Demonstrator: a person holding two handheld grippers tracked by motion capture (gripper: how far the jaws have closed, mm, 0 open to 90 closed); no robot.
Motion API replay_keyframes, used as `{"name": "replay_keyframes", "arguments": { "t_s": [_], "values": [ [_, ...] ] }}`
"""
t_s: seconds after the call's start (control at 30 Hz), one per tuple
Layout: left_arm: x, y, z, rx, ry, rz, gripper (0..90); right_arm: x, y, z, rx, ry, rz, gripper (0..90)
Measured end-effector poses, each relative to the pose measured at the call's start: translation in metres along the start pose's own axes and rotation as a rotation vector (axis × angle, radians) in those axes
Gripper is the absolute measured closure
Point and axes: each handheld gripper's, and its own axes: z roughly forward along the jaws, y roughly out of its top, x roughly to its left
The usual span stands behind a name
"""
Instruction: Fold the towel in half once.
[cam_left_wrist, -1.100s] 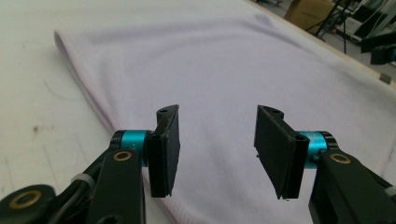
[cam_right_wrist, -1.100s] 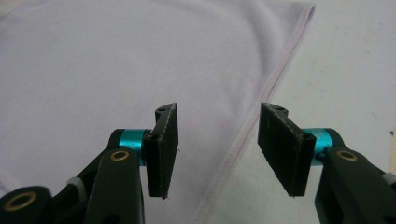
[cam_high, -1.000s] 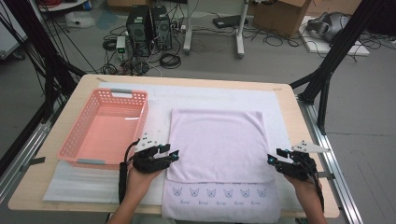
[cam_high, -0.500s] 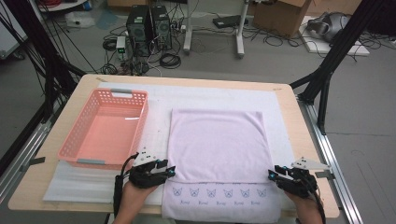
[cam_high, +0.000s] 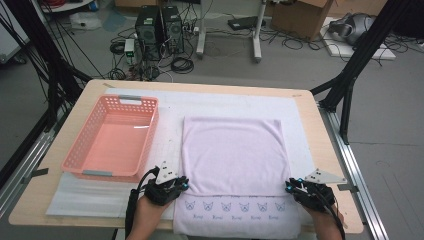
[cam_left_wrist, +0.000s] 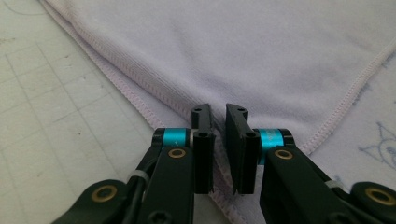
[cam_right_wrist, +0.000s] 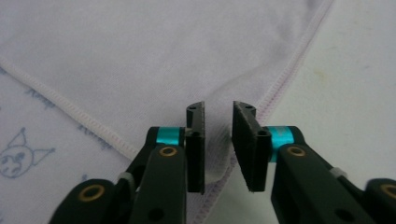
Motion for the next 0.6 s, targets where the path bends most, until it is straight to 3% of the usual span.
{"name": "replay_keyframes", "arguments": {
  "t_s": [0.2,0.3,0.53,0.6],
  "values": [
    [0.004,-0.001,-0.002,-0.025,-0.024,-0.054,84.6,-0.004,-0.002,0.004,0.017,0.036,0.044,84.6],
    [0.008,-0.001,-0.005,-0.063,-0.056,-0.104,84.9,-0.004,-0.002,0.004,0.014,0.036,0.052,86.5],
    [0.01,-0.005,-0.032,-0.158,-0.135,-0.194,85.4,-0.005,-0.005,-0.014,-0.037,0.061,0.096,87.3],
    [0.007,-0.008,-0.04,-0.164,-0.14,-0.19,85.5,-0.002,-0.008,-0.021,-0.046,0.069,0.096,87.3]
  ]
}}
